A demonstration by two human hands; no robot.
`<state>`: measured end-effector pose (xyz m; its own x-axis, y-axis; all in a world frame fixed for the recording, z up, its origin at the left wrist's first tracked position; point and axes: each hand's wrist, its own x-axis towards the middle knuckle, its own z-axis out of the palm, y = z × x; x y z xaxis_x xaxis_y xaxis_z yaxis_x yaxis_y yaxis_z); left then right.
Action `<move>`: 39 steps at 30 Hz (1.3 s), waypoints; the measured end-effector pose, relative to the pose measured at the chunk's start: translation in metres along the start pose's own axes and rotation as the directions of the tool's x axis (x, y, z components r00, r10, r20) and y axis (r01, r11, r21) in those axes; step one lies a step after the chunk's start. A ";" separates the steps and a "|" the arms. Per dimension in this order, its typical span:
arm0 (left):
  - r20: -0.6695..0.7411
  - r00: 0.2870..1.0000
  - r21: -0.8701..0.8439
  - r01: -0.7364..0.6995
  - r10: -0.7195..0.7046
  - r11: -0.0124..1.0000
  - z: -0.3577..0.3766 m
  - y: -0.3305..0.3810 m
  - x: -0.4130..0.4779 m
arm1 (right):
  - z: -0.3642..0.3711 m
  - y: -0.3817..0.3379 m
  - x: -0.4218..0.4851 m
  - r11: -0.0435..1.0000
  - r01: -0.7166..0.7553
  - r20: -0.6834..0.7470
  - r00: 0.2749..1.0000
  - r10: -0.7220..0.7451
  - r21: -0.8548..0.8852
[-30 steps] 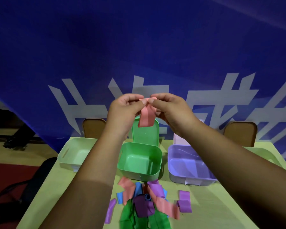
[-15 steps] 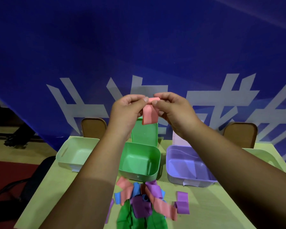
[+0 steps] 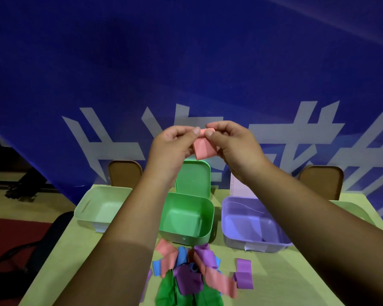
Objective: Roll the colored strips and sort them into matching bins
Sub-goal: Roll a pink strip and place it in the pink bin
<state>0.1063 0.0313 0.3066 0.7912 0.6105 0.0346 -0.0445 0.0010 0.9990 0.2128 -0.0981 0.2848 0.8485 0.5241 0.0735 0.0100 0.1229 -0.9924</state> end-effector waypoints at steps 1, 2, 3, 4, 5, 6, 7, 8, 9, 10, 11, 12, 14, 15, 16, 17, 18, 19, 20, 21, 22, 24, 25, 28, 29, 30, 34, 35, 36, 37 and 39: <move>-0.013 1.000 0.004 -0.005 0.005 1.000 0.000 0.000 0.000 | 0.000 0.000 0.000 1.000 -0.002 0.005 1.000 0.002 0.012; -0.025 1.000 0.011 -0.011 0.011 1.000 0.000 0.001 0.000 | 0.001 -0.001 0.000 1.000 -0.010 0.006 1.000 0.010 0.030; -0.034 0.999 0.020 -0.017 0.018 1.000 0.000 0.003 0.000 | 0.001 -0.001 0.000 0.999 -0.016 0.010 1.000 0.016 0.047; -0.038 0.999 0.028 -0.024 0.025 0.999 0.000 0.004 0.000 | 0.002 -0.001 -0.001 0.998 -0.026 0.016 1.000 0.025 0.065; -0.035 0.999 0.035 -0.032 0.033 0.999 0.000 0.005 -0.001 | 0.001 -0.002 -0.001 0.997 -0.030 0.027 0.999 0.028 0.078; -0.028 0.999 0.042 -0.042 0.043 0.998 0.000 0.006 -0.002 | 0.001 -0.003 -0.002 0.996 -0.032 0.037 0.999 0.029 0.085; -0.022 0.999 0.047 -0.049 0.050 0.998 0.000 0.007 -0.002 | 0.000 -0.002 -0.002 0.997 -0.025 0.041 0.999 0.022 0.077; -0.018 0.998 0.049 -0.056 0.057 0.997 -0.001 0.007 -0.003 | 0.000 -0.002 -0.002 0.998 -0.018 0.036 0.999 0.016 0.062; -0.017 0.998 0.049 -0.057 0.058 0.997 0.000 0.006 -0.003 | -0.001 -0.002 -0.002 0.999 -0.013 0.024 1.000 0.012 0.047; -0.016 0.998 0.047 -0.053 0.054 0.997 0.000 0.006 -0.004 | -0.001 -0.002 -0.002 0.999 -0.013 0.014 1.000 0.012 0.046; -0.013 0.999 0.039 -0.043 0.044 0.998 0.000 0.005 -0.004 | -0.001 -0.002 -0.002 0.999 -0.011 0.005 1.000 0.011 0.048; -0.009 1.000 0.022 -0.028 0.028 0.999 0.000 0.004 -0.004 | 0.000 -0.002 -0.003 0.999 -0.011 0.001 1.000 0.011 0.052; 0.009 1.000 -0.018 0.007 -0.007 1.000 0.001 0.002 -0.004 | 0.000 -0.002 -0.003 0.999 -0.005 -0.009 1.000 0.005 0.035; 0.013 1.000 -0.025 0.015 -0.014 1.000 0.001 0.001 -0.005 | -0.001 -0.002 -0.004 1.000 0.000 -0.010 1.000 0.000 0.024; 0.009 1.000 -0.024 0.014 -0.013 1.000 0.001 0.001 -0.005 | -0.001 -0.003 -0.005 1.000 -0.001 -0.008 1.000 0.001 0.020; 0.003 1.000 -0.023 0.008 -0.008 1.000 0.001 0.001 -0.005 | -0.001 -0.002 -0.006 1.000 -0.006 -0.001 1.000 0.006 0.023; 0.003 1.000 -0.023 -0.003 0.003 1.000 0.001 0.001 -0.006 | -0.002 -0.002 -0.007 0.999 -0.020 0.011 1.000 0.020 0.042; 0.004 1.000 -0.019 -0.014 0.014 1.000 0.001 0.002 -0.006 | -0.002 -0.002 -0.008 0.998 -0.035 0.025 0.999 0.034 0.060; 0.007 1.000 -0.009 -0.027 0.027 1.000 0.000 0.004 -0.007 | -0.002 -0.002 -0.009 0.997 -0.044 0.038 0.998 0.041 0.065; 0.007 0.999 0.000 -0.036 0.036 0.999 0.000 0.005 -0.008 | -0.002 -0.001 -0.010 0.998 -0.041 0.036 0.999 0.039 0.050; 0.008 0.999 -0.001 -0.038 0.038 0.999 0.000 0.005 -0.008 | -0.002 -0.001 -0.011 0.999 -0.036 0.027 0.999 0.035 0.034; 0.014 1.000 -0.013 -0.022 0.022 1.000 0.000 0.004 -0.007 | -0.002 -0.001 -0.011 0.999 -0.028 0.004 1.000 0.028 0.015; 0.016 1.000 -0.021 -0.008 0.008 1.000 0.000 0.003 -0.007 | -0.002 -0.001 -0.011 1.000 -0.023 0.000 1.000 0.023 0.018; 0.024 0.999 -0.069 0.038 -0.037 0.997 0.000 0.001 -0.007 | -0.001 -0.002 -0.012 0.999 -0.018 -0.010 1.000 0.018 0.031; 0.027 0.999 -0.078 0.048 -0.046 0.996 0.000 0.001 -0.007 | 0.000 -0.002 -0.012 0.999 -0.015 -0.011 1.000 0.015 0.030; 0.027 0.998 -0.081 0.052 -0.050 0.995 0.000 0.000 -0.007 | 0.000 -0.003 -0.013 0.999 -0.015 -0.007 1.000 0.015 0.032; -0.005 0.999 -0.069 0.045 -0.045 0.997 -0.001 -0.002 -0.006 | 0.001 -0.004 -0.015 0.997 -0.027 0.012 1.000 0.027 0.066; -0.011 0.999 -0.062 0.039 -0.040 0.997 -0.001 -0.002 -0.007 | 0.000 -0.004 -0.015 0.997 -0.031 0.015 0.999 0.030 0.071; -0.013 0.999 -0.056 0.031 -0.032 0.998 -0.001 -0.002 -0.007 | 0.000 -0.005 -0.016 0.996 -0.038 0.019 0.999 0.036 0.076; -0.009 1.000 -0.050 0.023 -0.024 0.998 -0.001 -0.002 -0.007 | 0.000 -0.005 -0.016 0.996 -0.043 0.024 0.999 0.041 0.076; 0.001 1.000 -0.044 0.010 -0.010 0.999 -0.002 -0.002 -0.008 | 0.000 -0.004 -0.017 0.996 -0.042 0.030 0.999 0.040 0.072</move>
<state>0.0989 0.0276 0.3041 0.7922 0.6097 0.0251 -0.0635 0.0415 0.9971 0.1987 -0.1074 0.2877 0.8318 0.5538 0.0366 -0.0641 0.1614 -0.9848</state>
